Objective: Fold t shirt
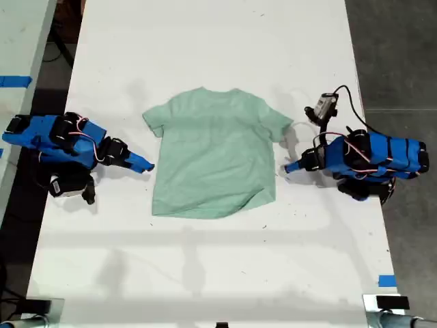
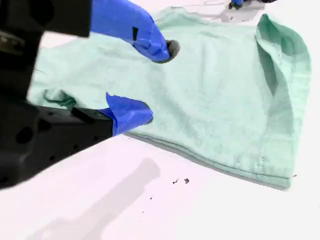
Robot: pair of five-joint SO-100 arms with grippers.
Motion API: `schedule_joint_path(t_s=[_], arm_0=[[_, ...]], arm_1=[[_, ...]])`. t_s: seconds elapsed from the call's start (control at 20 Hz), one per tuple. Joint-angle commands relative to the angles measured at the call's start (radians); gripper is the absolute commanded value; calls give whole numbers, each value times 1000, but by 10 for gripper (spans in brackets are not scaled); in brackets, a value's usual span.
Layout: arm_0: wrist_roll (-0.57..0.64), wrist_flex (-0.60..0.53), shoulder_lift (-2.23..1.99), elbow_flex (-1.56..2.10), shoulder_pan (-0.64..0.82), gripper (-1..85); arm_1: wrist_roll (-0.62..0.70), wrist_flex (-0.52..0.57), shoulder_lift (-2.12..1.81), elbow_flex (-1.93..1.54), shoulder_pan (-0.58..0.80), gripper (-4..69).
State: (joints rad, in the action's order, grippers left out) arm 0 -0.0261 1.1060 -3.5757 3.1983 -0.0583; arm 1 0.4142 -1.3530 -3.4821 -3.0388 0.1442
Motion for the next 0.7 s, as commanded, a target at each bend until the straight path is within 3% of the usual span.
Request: schedule_joint_path(t_s=[0.0,0.05,0.15,0.2,0.25,0.35,0.4,0.5,0.55,0.6,0.65], arm_0=[[8,-15,-9,9,100,170],[8,-15,-9,8,133,171],[23,-15,-9,5,138,257],[100,-25,-9,5,186,231],[123,-29,-9,3,215,150],[84,-25,-9,2,196,128],[84,-21,-9,-8,199,144],[91,-25,-9,-6,229,260],[109,-28,-9,-5,227,236],[121,-26,-9,-6,236,39],[112,-26,-9,-5,245,-1]], arm_1=[[69,152,-11,-40,57,157],[75,118,9,9,100,170],[100,46,130,152,198,187],[117,32,242,238,244,193],[135,31,365,325,288,204],[183,25,554,466,416,216],[209,25,634,528,476,235],[249,51,816,637,568,262],[255,89,876,644,609,261],[262,143,907,629,663,254],[278,189,939,614,715,250]])
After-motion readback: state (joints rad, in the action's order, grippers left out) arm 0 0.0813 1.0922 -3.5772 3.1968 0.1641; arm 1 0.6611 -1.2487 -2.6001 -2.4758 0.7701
